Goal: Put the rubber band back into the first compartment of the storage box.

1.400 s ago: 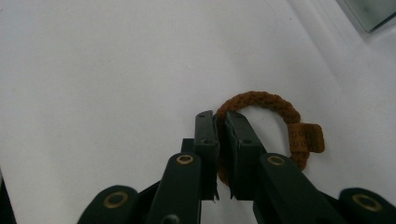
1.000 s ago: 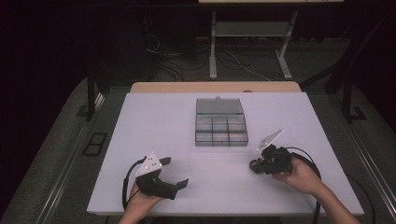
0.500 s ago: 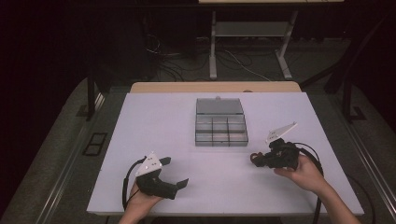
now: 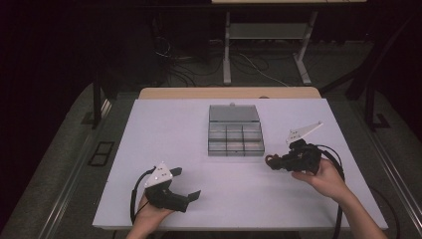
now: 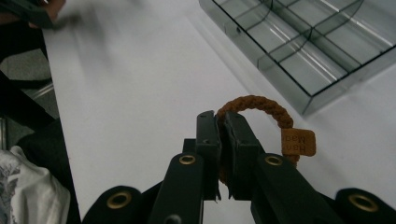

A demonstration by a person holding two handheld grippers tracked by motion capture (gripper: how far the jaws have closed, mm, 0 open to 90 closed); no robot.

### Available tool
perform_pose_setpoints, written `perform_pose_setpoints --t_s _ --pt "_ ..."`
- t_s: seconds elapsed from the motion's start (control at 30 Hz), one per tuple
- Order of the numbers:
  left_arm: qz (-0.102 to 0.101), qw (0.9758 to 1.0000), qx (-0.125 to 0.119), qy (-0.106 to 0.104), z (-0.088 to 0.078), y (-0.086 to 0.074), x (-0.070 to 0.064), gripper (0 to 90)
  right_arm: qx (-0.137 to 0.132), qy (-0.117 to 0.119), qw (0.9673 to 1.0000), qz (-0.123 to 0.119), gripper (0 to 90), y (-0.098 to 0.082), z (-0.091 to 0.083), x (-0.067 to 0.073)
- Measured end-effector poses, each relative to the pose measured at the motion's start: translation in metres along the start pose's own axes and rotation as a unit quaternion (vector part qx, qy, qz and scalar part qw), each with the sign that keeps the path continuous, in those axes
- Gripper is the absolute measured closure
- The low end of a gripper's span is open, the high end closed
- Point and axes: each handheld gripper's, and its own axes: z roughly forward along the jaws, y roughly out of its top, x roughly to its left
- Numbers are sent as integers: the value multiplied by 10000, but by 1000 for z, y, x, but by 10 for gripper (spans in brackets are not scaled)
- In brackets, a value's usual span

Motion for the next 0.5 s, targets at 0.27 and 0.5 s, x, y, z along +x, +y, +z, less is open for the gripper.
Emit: perform_pose_setpoints --t_s 0.27,0.5 --pt "23 10000 8 -22 0 0 -1 0 -7 -23 9999 -139 848 15 -2 4" --pt "32 10000 0 -39 0 1 -1 0 -35 -54 9996 -259 848 28 -4 6"
